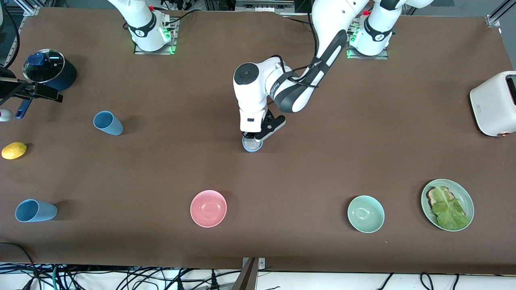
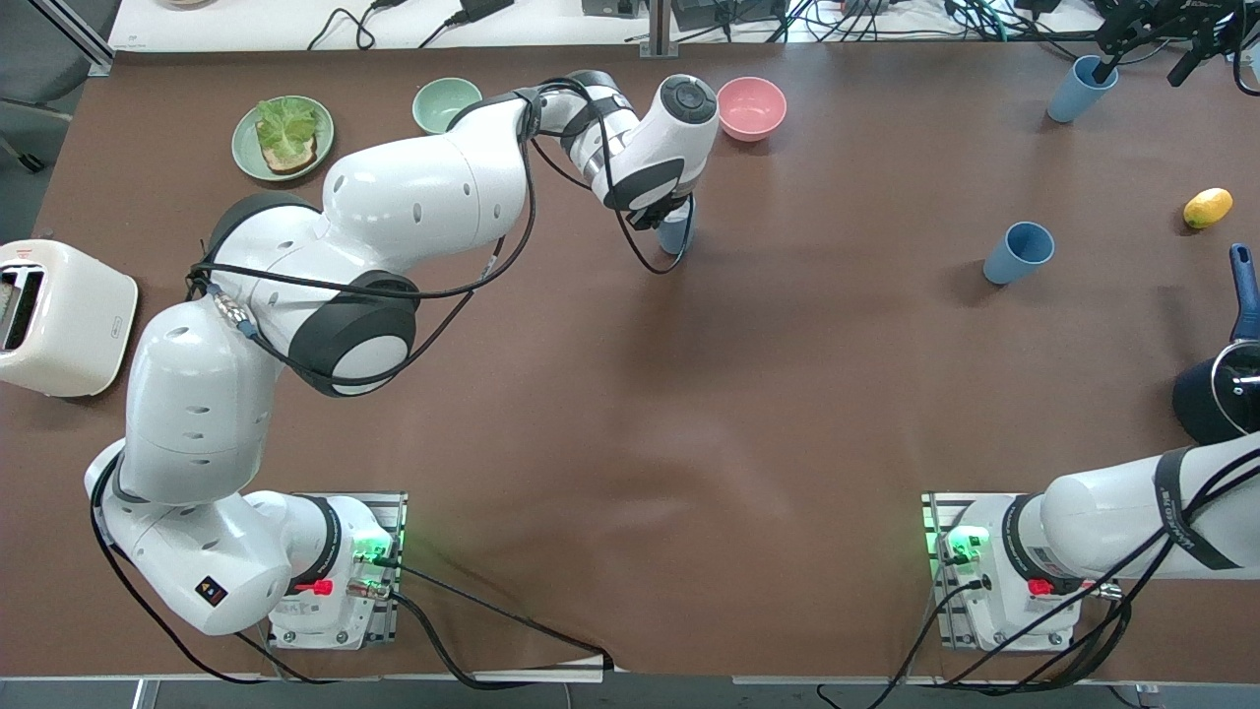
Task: Stack blue cups with both arms
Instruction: 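Carry the cup to the table middle and lower it down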
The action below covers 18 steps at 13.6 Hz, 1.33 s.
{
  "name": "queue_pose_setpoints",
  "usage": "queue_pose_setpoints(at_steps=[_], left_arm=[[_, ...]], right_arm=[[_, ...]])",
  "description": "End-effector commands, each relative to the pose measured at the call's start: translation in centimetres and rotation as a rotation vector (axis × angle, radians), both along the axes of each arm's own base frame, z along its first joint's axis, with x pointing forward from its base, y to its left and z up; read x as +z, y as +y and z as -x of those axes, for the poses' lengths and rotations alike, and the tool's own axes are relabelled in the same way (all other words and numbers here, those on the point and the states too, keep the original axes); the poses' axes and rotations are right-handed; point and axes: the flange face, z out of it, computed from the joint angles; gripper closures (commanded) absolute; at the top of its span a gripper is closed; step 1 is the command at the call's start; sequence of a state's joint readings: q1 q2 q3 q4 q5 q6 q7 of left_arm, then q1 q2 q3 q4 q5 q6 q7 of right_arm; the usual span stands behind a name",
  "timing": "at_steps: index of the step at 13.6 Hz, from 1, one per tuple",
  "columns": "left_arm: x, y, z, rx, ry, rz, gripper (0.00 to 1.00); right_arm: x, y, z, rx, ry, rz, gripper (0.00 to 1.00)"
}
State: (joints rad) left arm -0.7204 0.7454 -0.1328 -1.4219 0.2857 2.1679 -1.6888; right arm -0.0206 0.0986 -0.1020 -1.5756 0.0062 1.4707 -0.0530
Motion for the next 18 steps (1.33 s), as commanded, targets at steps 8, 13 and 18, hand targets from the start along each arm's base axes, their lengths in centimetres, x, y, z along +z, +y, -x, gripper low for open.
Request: queue_pose_setpoints(at_steps=[8,13,18], left_arm=[[-0.3,-0.9,-0.3,-0.071,-0.119,-0.069,0.00],[0.2,-0.9,-0.2,-0.082,-0.123,-0.069,0.00],[2.9,-0.8,0.2,-0.130,-0.125,-0.077,0.00]], right_arm=[[-0.1,-0.2,0.7,0.005,0.043,-0.009,0.00],[-1.1,-0.4,0.6,0.010,0.048,-0.006,0.00],[-1.1,-0.6,0.6,0.030,0.050,0.000,0.00]])
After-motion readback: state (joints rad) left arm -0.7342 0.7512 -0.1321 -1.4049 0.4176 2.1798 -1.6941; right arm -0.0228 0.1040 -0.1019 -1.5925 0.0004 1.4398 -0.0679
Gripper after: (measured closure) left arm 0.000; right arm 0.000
